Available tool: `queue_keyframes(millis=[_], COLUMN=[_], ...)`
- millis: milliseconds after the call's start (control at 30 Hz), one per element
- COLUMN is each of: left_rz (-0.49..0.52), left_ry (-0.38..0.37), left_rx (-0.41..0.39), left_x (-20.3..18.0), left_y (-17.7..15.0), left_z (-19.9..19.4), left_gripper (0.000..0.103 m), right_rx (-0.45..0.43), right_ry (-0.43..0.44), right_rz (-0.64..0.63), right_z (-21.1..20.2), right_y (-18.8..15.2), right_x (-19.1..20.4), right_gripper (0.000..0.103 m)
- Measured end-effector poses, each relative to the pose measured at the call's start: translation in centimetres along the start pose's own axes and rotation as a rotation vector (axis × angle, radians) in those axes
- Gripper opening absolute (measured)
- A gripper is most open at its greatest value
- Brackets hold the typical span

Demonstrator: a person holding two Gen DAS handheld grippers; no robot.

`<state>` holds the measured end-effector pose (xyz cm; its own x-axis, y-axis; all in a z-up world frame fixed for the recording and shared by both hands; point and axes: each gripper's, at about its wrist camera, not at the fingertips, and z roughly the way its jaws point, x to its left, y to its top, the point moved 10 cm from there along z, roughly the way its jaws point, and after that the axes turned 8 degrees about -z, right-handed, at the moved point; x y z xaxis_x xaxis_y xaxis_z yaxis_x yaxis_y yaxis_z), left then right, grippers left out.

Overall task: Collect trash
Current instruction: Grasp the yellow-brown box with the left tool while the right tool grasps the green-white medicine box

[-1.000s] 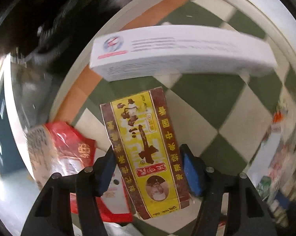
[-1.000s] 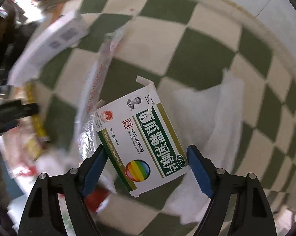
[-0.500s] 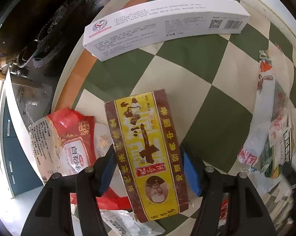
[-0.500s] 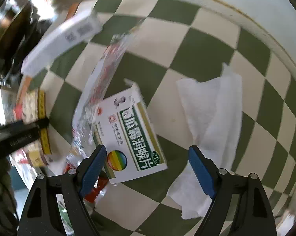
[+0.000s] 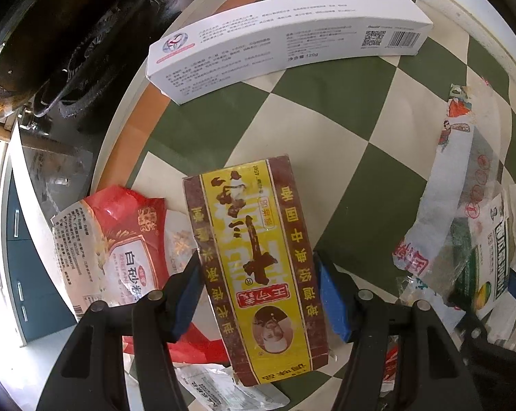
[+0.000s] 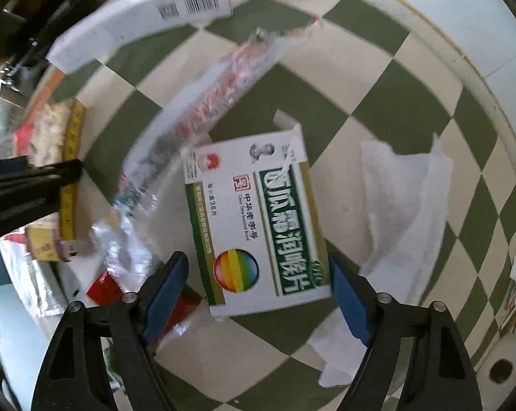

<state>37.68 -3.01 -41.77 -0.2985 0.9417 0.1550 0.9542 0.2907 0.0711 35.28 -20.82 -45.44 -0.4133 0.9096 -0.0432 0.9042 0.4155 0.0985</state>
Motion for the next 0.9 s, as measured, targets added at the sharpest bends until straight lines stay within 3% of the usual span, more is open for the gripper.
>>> queue_keyframes(millis=[200,300,400,500,567,600,633,700,733,867,900], left_rz=[0.010,0.006,0.003,-0.006,-0.023,-0.029,-0.039,-0.048,-0.049,-0.047,-0.047], left_ry=[-0.055,-0.096,-0.130,-0.151,-0.174,-0.179,-0.186,-0.190,-0.190,-0.214,-0.221], left_rx=[-0.066,-0.121,-0.168,-0.201,-0.210,-0.212,-0.219,-0.227,-0.228,-0.220,-0.218], left_x=[0.2,0.7,1.5,2.7,4.0,4.3,4.9,6.0,6.1,7.5,7.7], left_y=[0.5,0.3,-0.1,-0.8,-1.4,-1.5,-1.9,-2.2,-2.4,-4.2,-4.6], left_z=[-3.8,-6.8,-9.5,-11.5,-12.5,-12.4,-12.8,-12.9,-13.0,-12.3,-12.2], left_gripper=[0.057,0.057,0.057,0.057,0.057,0.057,0.057,0.057,0.057,0.057,0.057], right_rx=[-0.046,-0.060,-0.050,-0.098,-0.140,-0.148,-0.151,-0.202,-0.210,-0.170,-0.153], right_ry=[0.041,0.046,0.149,0.200,0.331,0.413,0.408,-0.075,-0.125,-0.181,-0.118], right_rz=[0.106,0.125,0.197,0.238,0.295,0.329,0.334,0.134,0.103,0.119,0.149], right_z=[-2.8,-3.4,-4.6,-6.8,-8.7,-10.3,-11.5,-13.4,-13.4,-14.7,-14.3], right_y=[-1.2,-4.0,-5.9,-6.6,-6.9,-5.2,-5.0,-4.1,-3.2,-3.7,-4.7], right_x=[-0.4,-1.3,-0.6,-0.2,0.1,-0.2,-0.4,-1.5,-1.2,-1.0,-0.4], right_gripper=[0.070,0.070,0.070,0.070,0.070,0.070,0.070,0.070,0.070,0.070,0.070])
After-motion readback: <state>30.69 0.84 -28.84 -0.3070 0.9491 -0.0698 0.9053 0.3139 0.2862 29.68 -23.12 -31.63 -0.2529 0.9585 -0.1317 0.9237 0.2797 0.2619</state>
